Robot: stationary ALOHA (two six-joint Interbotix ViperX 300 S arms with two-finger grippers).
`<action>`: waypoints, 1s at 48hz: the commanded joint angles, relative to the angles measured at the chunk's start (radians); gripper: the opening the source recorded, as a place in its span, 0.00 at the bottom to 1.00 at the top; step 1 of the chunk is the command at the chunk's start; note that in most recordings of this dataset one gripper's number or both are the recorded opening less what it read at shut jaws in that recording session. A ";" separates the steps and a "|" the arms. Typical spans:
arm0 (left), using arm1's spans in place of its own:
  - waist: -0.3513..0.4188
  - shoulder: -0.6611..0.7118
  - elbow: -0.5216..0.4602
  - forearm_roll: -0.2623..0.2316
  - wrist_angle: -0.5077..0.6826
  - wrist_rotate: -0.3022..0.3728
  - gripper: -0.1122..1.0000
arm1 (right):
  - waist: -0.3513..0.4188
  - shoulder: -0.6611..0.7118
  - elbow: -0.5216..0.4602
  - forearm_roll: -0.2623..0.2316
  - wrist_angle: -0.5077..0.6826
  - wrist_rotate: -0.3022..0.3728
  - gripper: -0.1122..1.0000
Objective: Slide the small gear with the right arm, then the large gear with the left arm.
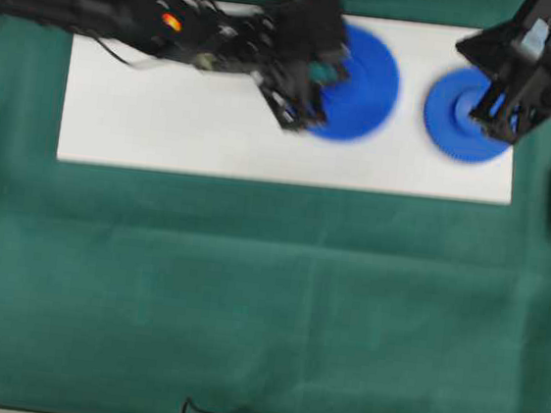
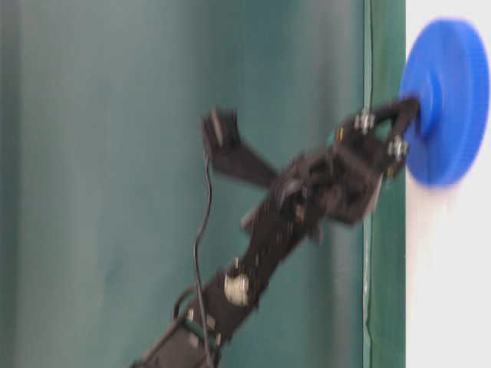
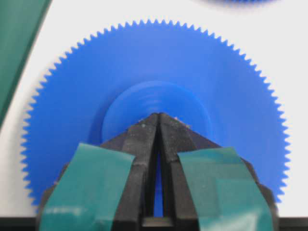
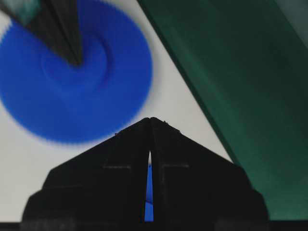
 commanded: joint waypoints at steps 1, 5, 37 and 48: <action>-0.041 0.071 -0.067 0.002 0.066 0.037 0.10 | 0.002 -0.002 -0.011 -0.006 -0.008 -0.002 0.58; -0.060 0.094 -0.120 0.002 0.077 0.063 0.10 | 0.002 0.000 -0.009 -0.006 -0.008 -0.002 0.58; -0.066 0.101 -0.124 0.003 0.087 0.087 0.10 | 0.002 0.005 -0.009 -0.006 -0.021 0.000 0.58; -0.066 0.101 -0.129 0.002 0.081 0.083 0.10 | 0.002 0.014 -0.009 -0.006 -0.028 0.000 0.58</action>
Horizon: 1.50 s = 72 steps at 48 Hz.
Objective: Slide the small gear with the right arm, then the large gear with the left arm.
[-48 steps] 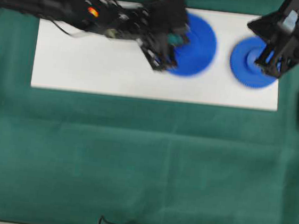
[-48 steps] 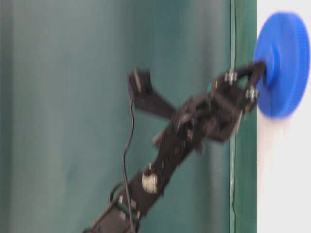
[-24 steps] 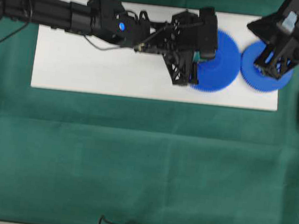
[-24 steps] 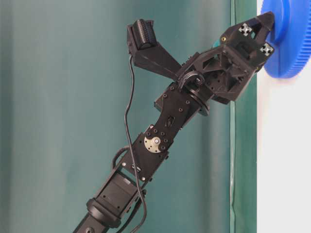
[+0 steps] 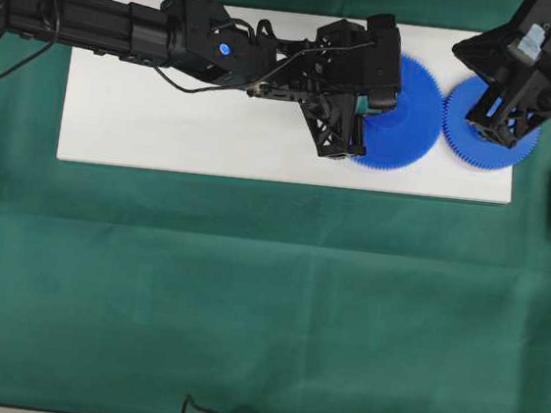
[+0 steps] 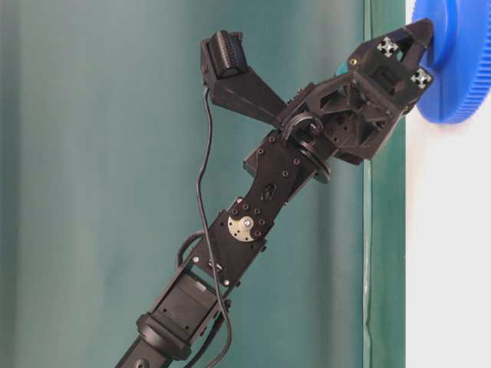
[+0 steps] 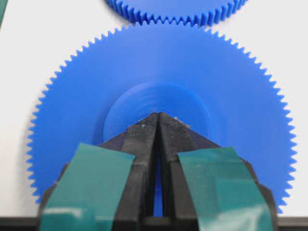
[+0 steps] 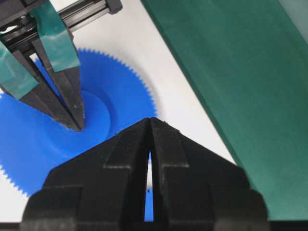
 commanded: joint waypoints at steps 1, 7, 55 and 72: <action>-0.017 0.012 0.021 0.002 0.031 0.002 0.10 | 0.002 0.002 -0.009 -0.005 -0.012 0.000 0.58; -0.017 0.014 0.018 0.002 0.028 0.002 0.10 | 0.002 0.003 -0.011 -0.005 -0.015 0.000 0.58; 0.038 -0.087 0.290 -0.005 -0.040 -0.163 0.10 | 0.003 0.003 -0.005 0.000 -0.015 0.006 0.58; 0.060 -0.368 0.673 -0.003 -0.118 -0.250 0.10 | 0.003 0.005 -0.003 0.000 -0.023 0.006 0.58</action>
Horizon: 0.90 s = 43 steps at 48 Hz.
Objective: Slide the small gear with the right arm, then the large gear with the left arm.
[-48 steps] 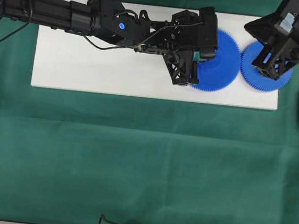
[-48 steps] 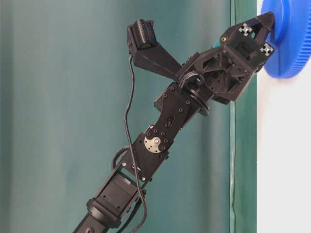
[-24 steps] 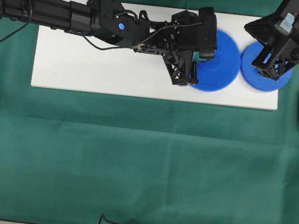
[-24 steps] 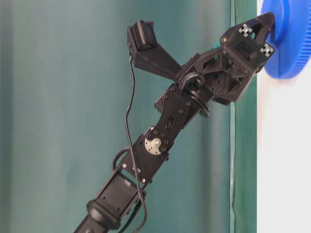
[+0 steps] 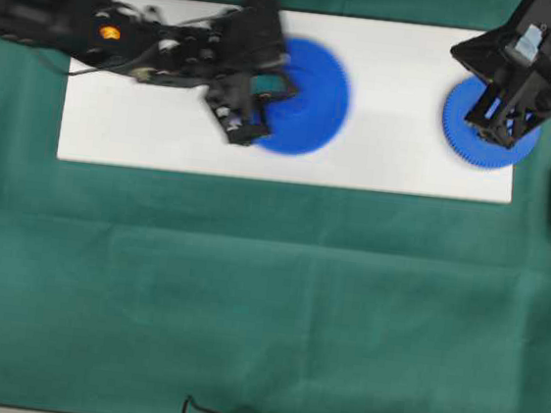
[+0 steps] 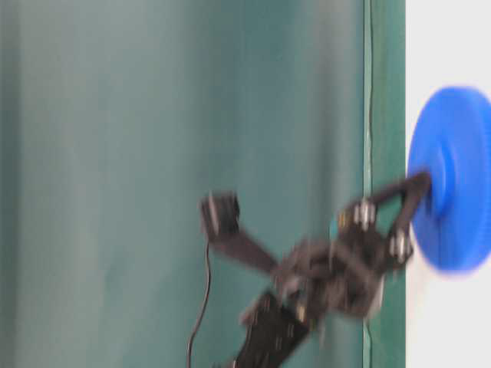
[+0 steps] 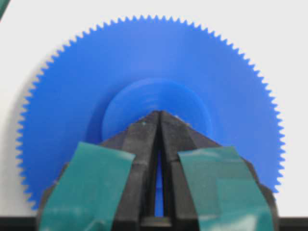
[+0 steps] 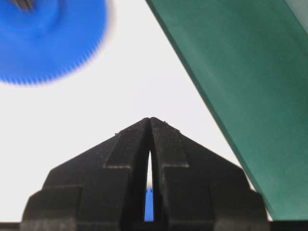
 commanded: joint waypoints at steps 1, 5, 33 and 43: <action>0.009 -0.055 0.140 -0.003 0.018 -0.015 0.10 | 0.002 -0.002 -0.009 -0.002 -0.014 0.002 0.58; 0.014 -0.138 0.206 -0.003 0.018 -0.015 0.10 | 0.002 0.000 -0.011 -0.002 -0.026 0.002 0.57; 0.095 -0.532 0.503 -0.003 0.092 -0.015 0.10 | 0.002 0.072 -0.038 0.017 -0.094 0.002 0.58; 0.095 -0.529 0.502 -0.002 0.095 -0.015 0.10 | 0.002 0.092 -0.048 0.017 -0.095 0.002 0.58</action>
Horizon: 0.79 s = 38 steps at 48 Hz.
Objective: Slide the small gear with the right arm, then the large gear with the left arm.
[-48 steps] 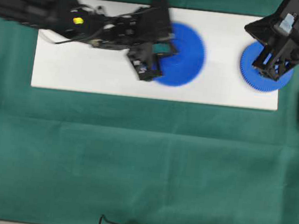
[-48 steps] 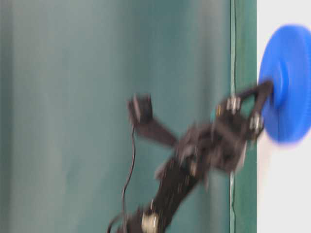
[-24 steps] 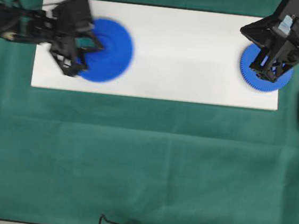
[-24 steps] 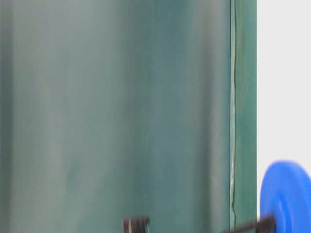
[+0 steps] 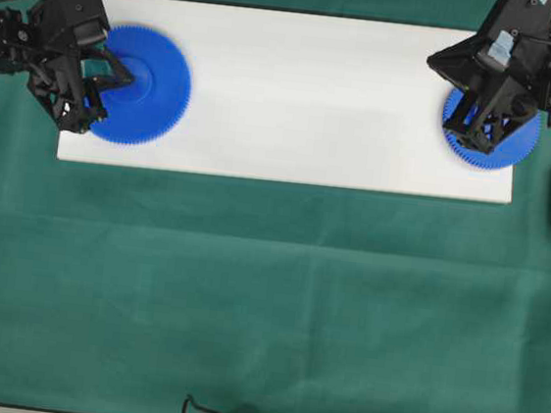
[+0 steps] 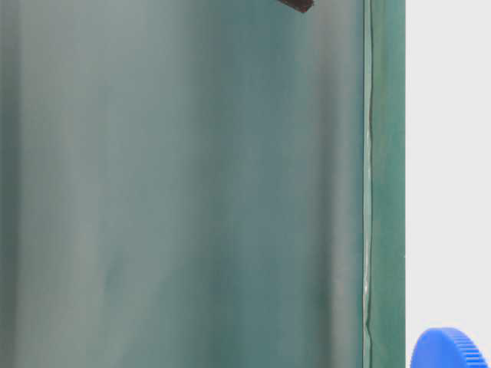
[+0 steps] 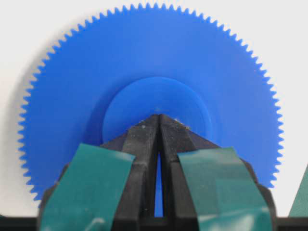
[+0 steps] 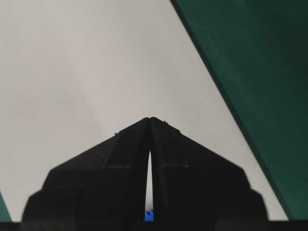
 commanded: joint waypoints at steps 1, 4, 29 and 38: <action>0.002 -0.008 -0.005 -0.002 0.000 -0.002 0.10 | 0.002 -0.002 -0.025 0.003 -0.008 0.003 0.58; 0.003 -0.011 -0.003 -0.002 0.003 -0.002 0.10 | 0.002 -0.002 -0.025 0.002 -0.005 0.003 0.58; 0.003 -0.015 -0.012 0.000 0.003 -0.002 0.10 | 0.002 -0.002 -0.025 0.002 -0.005 0.003 0.58; 0.003 -0.028 -0.031 -0.002 0.005 0.000 0.10 | 0.002 -0.002 -0.025 0.002 -0.005 0.003 0.58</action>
